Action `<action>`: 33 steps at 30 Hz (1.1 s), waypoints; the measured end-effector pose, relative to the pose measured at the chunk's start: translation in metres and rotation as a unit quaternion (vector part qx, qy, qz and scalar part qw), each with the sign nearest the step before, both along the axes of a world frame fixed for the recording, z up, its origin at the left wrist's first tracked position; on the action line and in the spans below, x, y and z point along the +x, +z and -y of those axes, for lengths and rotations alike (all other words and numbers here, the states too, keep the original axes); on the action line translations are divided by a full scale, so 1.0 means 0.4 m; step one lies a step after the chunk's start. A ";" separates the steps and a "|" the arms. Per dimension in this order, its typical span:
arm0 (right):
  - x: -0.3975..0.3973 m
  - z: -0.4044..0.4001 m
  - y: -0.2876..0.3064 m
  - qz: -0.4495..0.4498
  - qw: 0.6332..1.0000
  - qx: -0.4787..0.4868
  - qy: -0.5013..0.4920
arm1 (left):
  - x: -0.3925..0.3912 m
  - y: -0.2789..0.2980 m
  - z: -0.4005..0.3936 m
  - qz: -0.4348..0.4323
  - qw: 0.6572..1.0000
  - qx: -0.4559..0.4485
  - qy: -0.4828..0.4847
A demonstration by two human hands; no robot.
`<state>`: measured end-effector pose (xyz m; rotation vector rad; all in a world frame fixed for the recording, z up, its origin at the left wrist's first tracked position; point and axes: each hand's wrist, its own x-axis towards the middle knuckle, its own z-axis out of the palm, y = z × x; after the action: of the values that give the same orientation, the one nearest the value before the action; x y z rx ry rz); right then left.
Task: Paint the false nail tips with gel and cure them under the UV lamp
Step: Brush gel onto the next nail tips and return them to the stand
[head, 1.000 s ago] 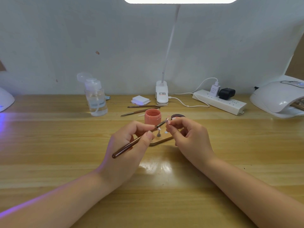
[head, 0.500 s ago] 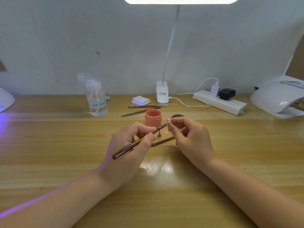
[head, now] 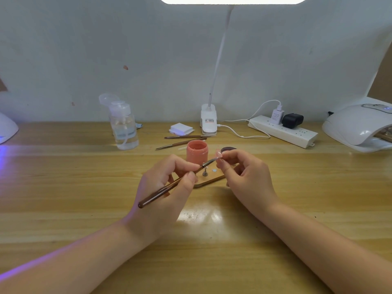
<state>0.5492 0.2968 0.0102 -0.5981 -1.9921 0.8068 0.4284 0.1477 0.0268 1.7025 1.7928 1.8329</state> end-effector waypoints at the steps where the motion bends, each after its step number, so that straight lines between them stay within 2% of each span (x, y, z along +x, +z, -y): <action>1: -0.001 0.000 0.000 -0.004 1.000 0.001 0.000 | 0.002 0.001 -0.001 0.009 1.000 0.001 -0.001; 8: 0.002 -0.006 0.015 -0.014 0.998 0.055 -0.024 | 0.002 0.002 0.003 -0.011 1.000 0.005 0.005; 12: -0.002 -0.007 0.044 -0.039 0.992 0.113 -0.040 | 0.008 0.013 0.002 0.037 0.999 0.032 0.007; 14: -0.001 -0.009 0.052 -0.055 0.991 0.109 -0.048 | 0.008 0.025 0.004 0.064 0.997 0.045 0.001; 19: 0.001 -0.015 0.062 -0.061 0.991 0.111 -0.046 | 0.018 0.051 0.008 0.067 0.995 0.064 -0.028; 28: 0.000 -0.012 0.054 -0.049 0.992 0.116 -0.030 | 0.018 0.044 0.009 0.077 0.996 0.027 -0.042; 33: -0.003 -0.019 0.043 -0.055 0.990 0.122 -0.038 | -0.003 0.070 0.000 0.071 0.997 0.029 0.020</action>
<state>0.5479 0.3045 0.0275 -0.4739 -1.9184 0.5279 0.4271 0.1477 0.0547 1.5222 1.7459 1.9864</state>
